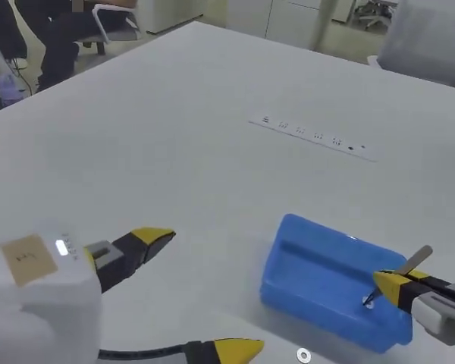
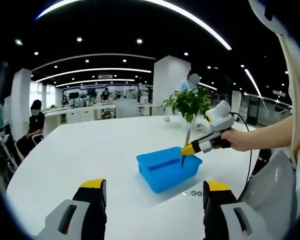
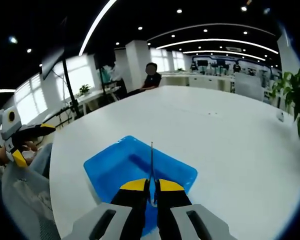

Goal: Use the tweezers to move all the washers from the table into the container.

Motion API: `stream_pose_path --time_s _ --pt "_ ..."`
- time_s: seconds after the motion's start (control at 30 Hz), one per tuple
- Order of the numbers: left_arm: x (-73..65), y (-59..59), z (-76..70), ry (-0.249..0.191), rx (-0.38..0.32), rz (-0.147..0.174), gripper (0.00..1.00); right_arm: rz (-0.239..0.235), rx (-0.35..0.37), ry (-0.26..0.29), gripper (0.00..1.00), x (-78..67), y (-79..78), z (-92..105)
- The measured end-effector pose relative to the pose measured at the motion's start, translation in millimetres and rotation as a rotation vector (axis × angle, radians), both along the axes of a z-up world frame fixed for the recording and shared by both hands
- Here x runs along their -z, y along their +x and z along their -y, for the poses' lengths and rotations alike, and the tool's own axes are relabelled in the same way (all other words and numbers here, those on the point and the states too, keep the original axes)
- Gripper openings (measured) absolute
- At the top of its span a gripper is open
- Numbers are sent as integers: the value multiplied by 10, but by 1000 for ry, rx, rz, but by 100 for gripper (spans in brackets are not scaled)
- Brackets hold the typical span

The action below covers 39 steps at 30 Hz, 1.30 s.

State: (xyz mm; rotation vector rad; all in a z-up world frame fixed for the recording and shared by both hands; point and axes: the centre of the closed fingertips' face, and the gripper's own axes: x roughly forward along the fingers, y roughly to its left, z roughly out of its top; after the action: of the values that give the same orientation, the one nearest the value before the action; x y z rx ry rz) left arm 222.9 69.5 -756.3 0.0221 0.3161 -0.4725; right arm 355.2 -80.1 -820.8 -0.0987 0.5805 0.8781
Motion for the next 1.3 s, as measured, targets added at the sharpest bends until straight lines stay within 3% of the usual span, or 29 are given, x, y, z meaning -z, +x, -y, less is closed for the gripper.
stream_pose_path --time_s 0.67,0.97,1.3 --pt "12 17 -10 -19 2 -1 82 13 5 -16 4 40 29 14" --pt "23 15 -5 -16 6 -3 81 56 4 44 4 -266 -24 -13" --pt "34 -1 27 -8 18 -11 80 81 -22 112 3 -582 -322 26"
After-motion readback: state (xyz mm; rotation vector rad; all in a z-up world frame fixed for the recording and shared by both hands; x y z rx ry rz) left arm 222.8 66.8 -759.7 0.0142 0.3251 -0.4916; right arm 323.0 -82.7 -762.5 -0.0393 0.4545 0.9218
